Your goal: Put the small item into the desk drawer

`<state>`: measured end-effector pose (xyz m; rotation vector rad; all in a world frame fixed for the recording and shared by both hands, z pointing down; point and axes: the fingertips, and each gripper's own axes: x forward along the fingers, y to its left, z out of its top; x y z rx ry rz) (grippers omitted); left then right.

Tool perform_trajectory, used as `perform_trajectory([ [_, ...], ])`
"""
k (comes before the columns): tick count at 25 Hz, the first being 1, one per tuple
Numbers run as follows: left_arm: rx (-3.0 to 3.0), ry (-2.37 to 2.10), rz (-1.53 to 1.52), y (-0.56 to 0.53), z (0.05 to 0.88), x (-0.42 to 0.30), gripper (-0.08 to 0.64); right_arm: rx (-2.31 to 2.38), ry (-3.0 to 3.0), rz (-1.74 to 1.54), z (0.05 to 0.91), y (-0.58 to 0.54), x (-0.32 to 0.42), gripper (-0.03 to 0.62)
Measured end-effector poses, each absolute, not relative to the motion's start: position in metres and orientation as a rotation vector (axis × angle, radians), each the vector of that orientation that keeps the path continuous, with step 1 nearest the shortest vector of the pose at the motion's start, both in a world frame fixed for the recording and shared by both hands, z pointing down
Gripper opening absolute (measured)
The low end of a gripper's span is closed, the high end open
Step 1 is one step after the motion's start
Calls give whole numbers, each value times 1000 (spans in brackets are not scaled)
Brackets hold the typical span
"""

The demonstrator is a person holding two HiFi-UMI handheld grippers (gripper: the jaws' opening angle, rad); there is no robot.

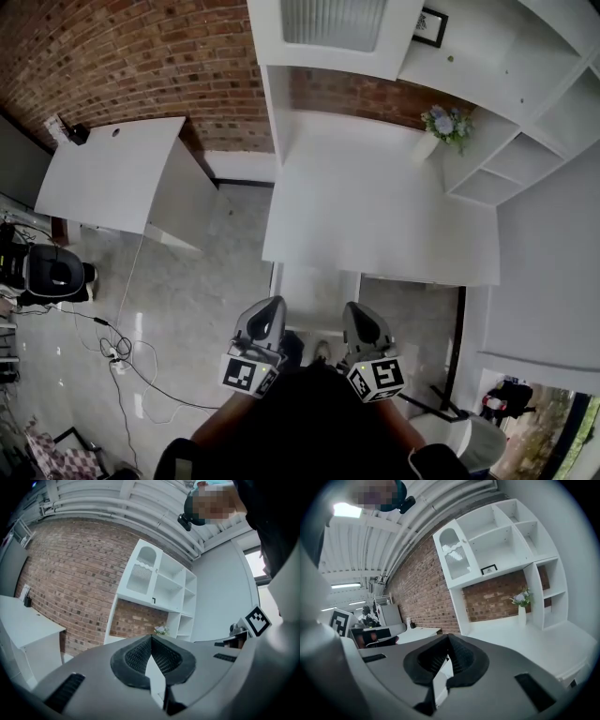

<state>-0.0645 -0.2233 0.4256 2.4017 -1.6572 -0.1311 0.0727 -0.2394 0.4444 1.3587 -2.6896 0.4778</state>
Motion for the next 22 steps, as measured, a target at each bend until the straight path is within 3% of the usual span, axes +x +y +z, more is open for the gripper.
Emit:
perform_trajectory([
  [22,2414,-1635,-162,-217,429,-65,23,1342,-2676,431,444,-233,62,14],
])
